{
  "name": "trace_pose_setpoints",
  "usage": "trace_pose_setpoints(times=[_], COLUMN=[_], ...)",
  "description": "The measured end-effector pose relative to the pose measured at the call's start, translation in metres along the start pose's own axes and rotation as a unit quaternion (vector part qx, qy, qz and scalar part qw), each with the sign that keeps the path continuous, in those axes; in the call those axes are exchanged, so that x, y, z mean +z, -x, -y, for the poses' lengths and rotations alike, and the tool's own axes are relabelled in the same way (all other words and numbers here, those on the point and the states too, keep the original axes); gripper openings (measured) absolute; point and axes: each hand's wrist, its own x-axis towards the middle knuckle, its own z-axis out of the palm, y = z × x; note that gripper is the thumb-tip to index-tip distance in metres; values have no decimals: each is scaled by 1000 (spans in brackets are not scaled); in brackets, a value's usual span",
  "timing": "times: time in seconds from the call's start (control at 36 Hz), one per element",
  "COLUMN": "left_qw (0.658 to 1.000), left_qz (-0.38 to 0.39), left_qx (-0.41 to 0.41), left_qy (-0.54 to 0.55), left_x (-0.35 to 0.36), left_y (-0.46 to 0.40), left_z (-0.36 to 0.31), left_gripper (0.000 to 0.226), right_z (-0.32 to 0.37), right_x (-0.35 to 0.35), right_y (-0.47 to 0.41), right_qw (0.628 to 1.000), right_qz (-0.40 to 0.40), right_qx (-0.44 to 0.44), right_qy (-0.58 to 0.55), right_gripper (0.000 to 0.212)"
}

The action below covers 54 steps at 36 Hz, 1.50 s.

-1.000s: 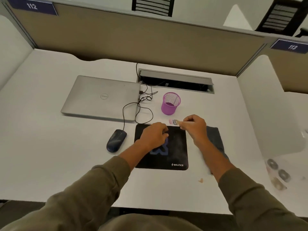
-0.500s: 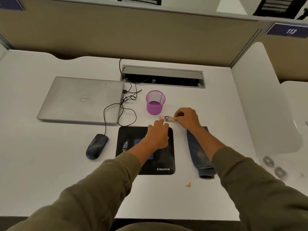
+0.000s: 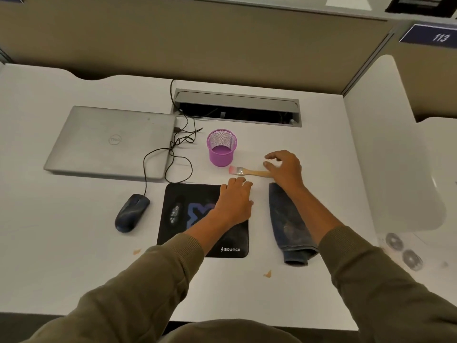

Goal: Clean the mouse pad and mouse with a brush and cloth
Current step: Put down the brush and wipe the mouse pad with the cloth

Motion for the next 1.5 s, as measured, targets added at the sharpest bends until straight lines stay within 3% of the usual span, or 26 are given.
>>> trace_pose_setpoints(times=[0.22,0.44,0.58,0.78,0.94,1.11,1.17,1.31,1.42,1.5], left_qw=[993,960,928,894,845,783,775,807,915,955], left_qz=[26,29,1,-67,-149,-216,-232,-245,-199,-131], left_qx=[-10,-26,-49,-55,-77,-54,-62,-109,-138,-167], left_qy=[118,279,370,440,508,581,584,526,322,207], left_x=[26,47,47,42,17,-12,-19,-23,-8,15], left_y=[22,31,32,35,42,59,68,113,171,213], left_z=[-32,-67,-79,-83,-66,-38,-28,9,46,65], left_gripper=[63,87,92,84,80,77,75,64,45,52], right_z=[-54,-81,-72,-46,-13,30,46,81,101,105], right_x=[-43,-39,-31,-24,-31,-25,-14,16,45,75], right_y=[43,87,98,105,97,91,94,99,102,107], right_qw=[986,960,945,932,939,912,919,969,975,978], right_qz=[-79,-31,5,28,42,177,184,138,141,154], right_qx=[122,255,273,258,180,133,102,-21,-81,-118], right_qy=[-87,-111,-177,-254,-292,-345,-334,-204,-149,-80], right_gripper=[25,47,39,21,39,40,34,26,54,66])
